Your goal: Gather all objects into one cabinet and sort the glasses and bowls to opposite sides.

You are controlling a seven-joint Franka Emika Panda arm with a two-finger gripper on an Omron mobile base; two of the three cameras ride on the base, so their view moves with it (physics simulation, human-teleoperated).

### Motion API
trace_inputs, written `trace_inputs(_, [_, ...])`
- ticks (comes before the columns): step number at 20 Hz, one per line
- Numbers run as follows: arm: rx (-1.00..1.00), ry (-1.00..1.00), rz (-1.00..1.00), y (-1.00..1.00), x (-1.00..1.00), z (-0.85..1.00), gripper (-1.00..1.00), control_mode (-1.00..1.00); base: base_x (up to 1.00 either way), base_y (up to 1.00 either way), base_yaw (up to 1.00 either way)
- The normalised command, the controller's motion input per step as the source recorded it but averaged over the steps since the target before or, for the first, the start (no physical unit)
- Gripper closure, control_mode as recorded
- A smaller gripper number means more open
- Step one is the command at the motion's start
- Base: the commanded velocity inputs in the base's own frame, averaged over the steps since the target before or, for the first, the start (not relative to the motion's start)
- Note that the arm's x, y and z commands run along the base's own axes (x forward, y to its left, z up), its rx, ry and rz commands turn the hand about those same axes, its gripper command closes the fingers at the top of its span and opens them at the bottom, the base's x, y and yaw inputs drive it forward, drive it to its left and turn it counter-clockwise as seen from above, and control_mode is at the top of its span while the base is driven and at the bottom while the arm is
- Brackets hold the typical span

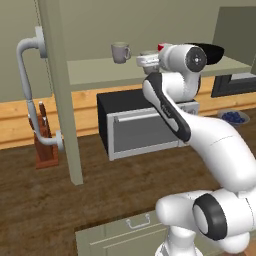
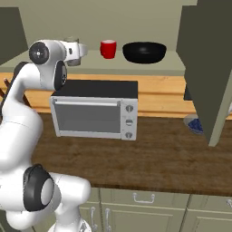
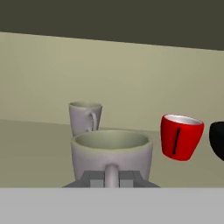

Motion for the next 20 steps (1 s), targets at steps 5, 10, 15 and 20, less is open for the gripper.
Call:
trace_inputs(5, [0.02,-0.03,0.0,-0.01,0.38,-0.05,1.0,-1.0,0.0,0.0,0.0])
trace_inputs(10, [0.04,-0.03,0.0,-0.01,0.48,0.0,1.0,-1.0,0.0,0.0,0.0])
trace_inputs(15, [0.03,-0.01,0.0,0.0,0.4,0.0,1.0,-1.0,0.0,0.0,0.0])
trace_inputs(20, [0.0,0.0,0.0,0.0,0.26,-0.05,1.0,-1.0,0.0,0.0,0.0])
